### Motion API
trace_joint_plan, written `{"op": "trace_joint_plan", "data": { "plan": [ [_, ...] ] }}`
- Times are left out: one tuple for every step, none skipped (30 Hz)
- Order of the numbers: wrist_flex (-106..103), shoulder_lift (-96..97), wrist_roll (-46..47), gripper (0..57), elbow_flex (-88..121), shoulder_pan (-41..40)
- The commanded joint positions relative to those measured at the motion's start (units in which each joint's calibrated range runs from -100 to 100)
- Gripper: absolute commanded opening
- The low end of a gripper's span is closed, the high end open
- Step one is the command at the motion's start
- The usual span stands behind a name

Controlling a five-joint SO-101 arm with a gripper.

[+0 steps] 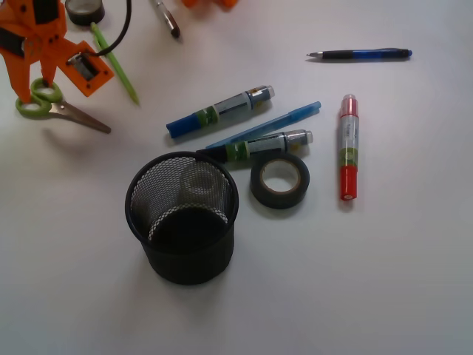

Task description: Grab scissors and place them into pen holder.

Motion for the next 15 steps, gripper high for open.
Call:
{"op": "trace_joint_plan", "data": {
  "plan": [
    [-0.3,-0.4,-0.4,15.0,-2.0,0.4],
    [-0.3,-0.4,-0.5,15.0,-1.9,0.6],
    [-0.3,-0.4,-0.7,15.0,-1.9,0.7],
    [-0.3,-0.4,-0.7,14.9,-1.8,0.8],
    [-0.3,-0.4,-0.7,14.8,-1.7,0.8],
    [-0.3,-0.4,-0.7,14.7,-1.7,0.6],
    [-0.2,-0.2,-0.7,14.7,-1.7,0.4],
    [0.2,0.2,-0.7,14.7,-1.9,0.4],
    [0.5,0.8,-0.7,14.7,-2.2,0.6],
    [0.9,1.5,-0.8,14.7,-2.4,0.7],
    [1.1,2.2,-0.8,14.7,-2.5,1.2],
    [1.2,2.7,-0.9,14.7,-2.5,1.7],
    [1.3,3.0,-1.3,14.6,-2.5,2.1],
    [1.3,3.2,-1.4,14.6,-2.5,2.3],
    [1.3,3.4,-1.4,14.6,-2.5,2.3]
  ]
}}
